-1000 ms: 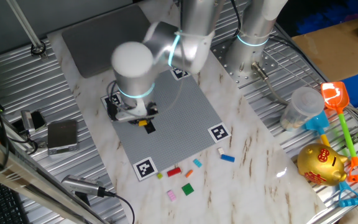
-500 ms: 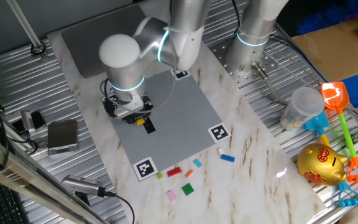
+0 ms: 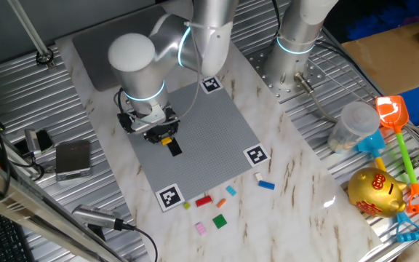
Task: Build with small Lego blocks
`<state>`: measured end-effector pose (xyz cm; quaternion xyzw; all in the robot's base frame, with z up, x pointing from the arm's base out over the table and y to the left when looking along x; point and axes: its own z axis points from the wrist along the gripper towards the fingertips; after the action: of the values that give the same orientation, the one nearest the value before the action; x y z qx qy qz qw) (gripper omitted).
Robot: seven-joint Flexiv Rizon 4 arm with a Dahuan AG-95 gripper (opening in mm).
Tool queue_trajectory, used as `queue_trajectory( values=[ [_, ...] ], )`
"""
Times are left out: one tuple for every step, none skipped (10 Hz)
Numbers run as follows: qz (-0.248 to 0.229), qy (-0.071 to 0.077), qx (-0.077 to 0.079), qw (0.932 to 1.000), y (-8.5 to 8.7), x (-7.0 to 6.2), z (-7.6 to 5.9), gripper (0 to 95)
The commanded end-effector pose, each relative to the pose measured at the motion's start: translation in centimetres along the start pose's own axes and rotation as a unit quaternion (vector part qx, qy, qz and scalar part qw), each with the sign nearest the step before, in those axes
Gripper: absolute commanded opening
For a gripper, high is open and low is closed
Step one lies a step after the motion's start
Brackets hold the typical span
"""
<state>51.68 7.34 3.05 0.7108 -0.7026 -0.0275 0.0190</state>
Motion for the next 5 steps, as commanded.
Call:
queue_trajectory(
  values=[
    [0.015, 0.006, 0.006, 0.9999, 0.12, 0.21, 0.26, 0.0],
    [0.025, 0.01, 0.008, 0.9996, 0.26, 0.27, 0.38, 0.0],
    [0.034, 0.008, 0.008, 0.9993, 0.49, 0.29, 0.63, 0.0],
    [0.037, 0.006, 0.008, 0.9992, 0.55, 0.31, 0.66, 0.0],
    [0.039, 0.004, 0.008, 0.9992, 0.56, 0.31, 0.67, 0.0]
  ],
)
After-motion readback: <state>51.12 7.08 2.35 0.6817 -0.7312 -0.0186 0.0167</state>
